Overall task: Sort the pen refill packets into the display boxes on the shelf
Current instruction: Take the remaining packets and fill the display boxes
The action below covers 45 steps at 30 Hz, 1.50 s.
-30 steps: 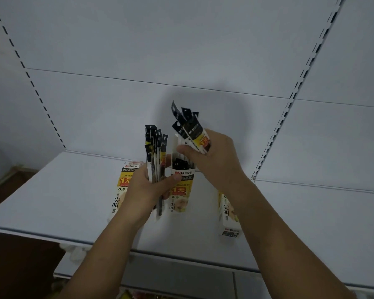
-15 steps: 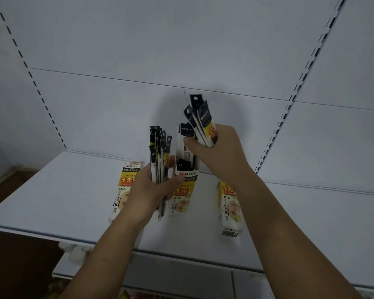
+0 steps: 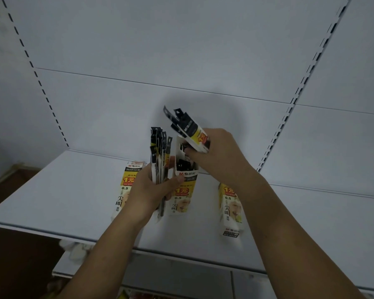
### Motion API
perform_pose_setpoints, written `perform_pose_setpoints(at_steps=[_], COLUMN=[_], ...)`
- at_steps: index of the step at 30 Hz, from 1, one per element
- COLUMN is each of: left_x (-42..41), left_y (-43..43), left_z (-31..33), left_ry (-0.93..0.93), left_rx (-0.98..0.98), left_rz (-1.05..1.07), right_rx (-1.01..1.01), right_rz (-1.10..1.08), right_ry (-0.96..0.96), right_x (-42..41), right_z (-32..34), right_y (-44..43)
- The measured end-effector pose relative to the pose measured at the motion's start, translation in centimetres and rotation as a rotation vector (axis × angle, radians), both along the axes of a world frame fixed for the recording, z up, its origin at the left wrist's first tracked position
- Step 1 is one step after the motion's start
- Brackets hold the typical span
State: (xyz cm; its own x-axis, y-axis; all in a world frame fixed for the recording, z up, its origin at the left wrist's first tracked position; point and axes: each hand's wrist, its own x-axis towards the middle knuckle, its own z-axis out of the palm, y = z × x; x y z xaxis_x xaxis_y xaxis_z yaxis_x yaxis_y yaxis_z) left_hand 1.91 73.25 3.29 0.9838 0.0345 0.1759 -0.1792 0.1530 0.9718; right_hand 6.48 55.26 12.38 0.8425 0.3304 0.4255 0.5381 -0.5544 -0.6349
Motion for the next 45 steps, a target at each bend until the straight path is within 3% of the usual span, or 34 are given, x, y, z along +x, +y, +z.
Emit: perform_pose_setpoints(at_steps=[4,6,12,24,32,45], left_x=[0.1,0.2,0.1,0.2,0.1,0.1], left_y=[0.2,0.1,0.2,0.1,-0.1,0.0], left_z=[-0.1,-0.2,-0.2,-0.5,-0.3,-0.5], left_ry=[-0.012,-0.024,-0.013,-0.007,-0.002,-0.011], left_rx=[0.002,0.017,0.001,0.041,0.052,0.074], left_rz=[-0.004,0.004,0.003,0.012,0.012,0.019], right_rx=[-0.299,-0.347,-0.13,-0.322,-0.237,-0.589], right_rz=[-0.033,-0.032,-0.036,-0.02,-0.001,0.019], right_ry=[-0.01,0.006,0.025,0.072,0.087,0.048], right_x=[0.4,0.3,0.1,0.8,0.2,1.2], right_z=[-0.2,-0.1,-0.2,-0.4,0.0,1.9], right_y=[-0.1,0.0,-0.7,-0.1,-0.9,0.5])
